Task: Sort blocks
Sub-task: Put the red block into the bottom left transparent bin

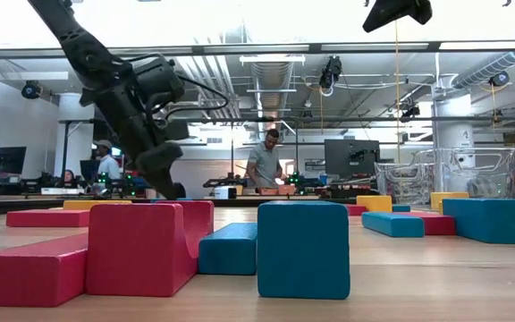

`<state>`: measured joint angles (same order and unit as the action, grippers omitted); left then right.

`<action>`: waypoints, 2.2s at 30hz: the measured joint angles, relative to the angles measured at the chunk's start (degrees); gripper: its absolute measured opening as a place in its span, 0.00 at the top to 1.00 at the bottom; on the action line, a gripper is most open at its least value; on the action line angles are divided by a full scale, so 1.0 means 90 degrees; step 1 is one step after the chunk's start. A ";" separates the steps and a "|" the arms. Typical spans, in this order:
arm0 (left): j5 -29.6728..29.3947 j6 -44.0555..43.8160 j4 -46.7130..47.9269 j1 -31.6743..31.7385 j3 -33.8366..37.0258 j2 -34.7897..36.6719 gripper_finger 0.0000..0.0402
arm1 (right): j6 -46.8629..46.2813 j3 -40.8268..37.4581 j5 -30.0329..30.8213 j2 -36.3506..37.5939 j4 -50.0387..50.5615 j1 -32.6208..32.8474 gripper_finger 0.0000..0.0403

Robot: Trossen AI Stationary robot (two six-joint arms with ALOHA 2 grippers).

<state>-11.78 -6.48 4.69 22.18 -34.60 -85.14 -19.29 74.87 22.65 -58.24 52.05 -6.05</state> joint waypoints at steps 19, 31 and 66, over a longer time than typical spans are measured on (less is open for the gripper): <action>-0.0031 -0.0356 -0.0347 -0.0001 -0.0335 -0.0641 1.00 | 0.0058 0.0000 0.0000 0.0000 0.0000 0.0000 0.96; 0.0558 -0.0120 -0.0145 -0.0030 -0.0938 -0.0910 1.00 | 0.0027 -0.0002 0.0000 0.0000 0.0000 0.0000 0.96; 0.0885 0.0496 -0.0648 0.0076 -0.1402 -0.1875 0.36 | -0.0029 -0.0002 -0.0012 0.0002 0.0000 -0.0002 0.96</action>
<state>-3.81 -2.02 -1.15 22.87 -47.22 -102.02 -19.55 74.85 22.55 -58.22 52.05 -6.06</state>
